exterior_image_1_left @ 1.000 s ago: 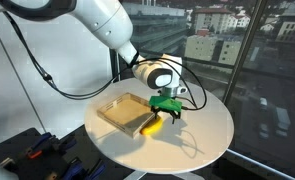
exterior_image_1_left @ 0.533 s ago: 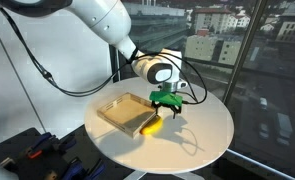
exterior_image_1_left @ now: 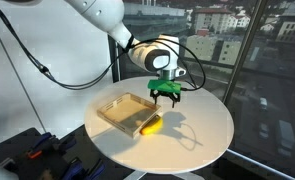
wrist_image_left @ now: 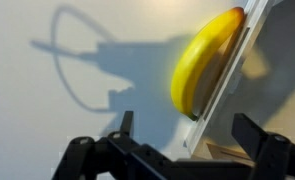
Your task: Remove the banana from the crate
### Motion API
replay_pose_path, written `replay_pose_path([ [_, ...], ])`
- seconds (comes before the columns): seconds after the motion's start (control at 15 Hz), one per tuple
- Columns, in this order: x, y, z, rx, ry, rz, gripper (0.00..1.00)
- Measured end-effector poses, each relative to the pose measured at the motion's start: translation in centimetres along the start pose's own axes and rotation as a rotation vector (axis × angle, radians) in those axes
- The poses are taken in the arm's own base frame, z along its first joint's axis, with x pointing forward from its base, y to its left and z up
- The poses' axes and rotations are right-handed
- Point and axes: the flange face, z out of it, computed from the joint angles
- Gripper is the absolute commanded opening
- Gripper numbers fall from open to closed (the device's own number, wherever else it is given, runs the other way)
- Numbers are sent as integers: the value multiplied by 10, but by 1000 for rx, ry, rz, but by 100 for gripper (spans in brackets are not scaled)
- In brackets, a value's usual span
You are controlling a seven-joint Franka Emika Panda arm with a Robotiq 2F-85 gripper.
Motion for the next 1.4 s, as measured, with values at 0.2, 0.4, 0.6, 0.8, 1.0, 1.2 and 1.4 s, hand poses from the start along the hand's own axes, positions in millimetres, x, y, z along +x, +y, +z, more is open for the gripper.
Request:
replay_pose_path([
  [0.2, 1, -13, -14, 7, -8, -1, 100],
  [0.4, 1, -27, -29, 15, -18, 10, 100],
  [0.6, -2, -40, -45, 20, -24, 34, 100],
  [0.8, -9, -50, -63, 24, -30, 67, 100],
  [1.0, -17, -61, -74, 27, -34, 107, 100],
  [1.2, -24, -75, -80, 39, -33, 151, 100],
  [1.4, -27, -89, -85, 50, -32, 188, 100],
])
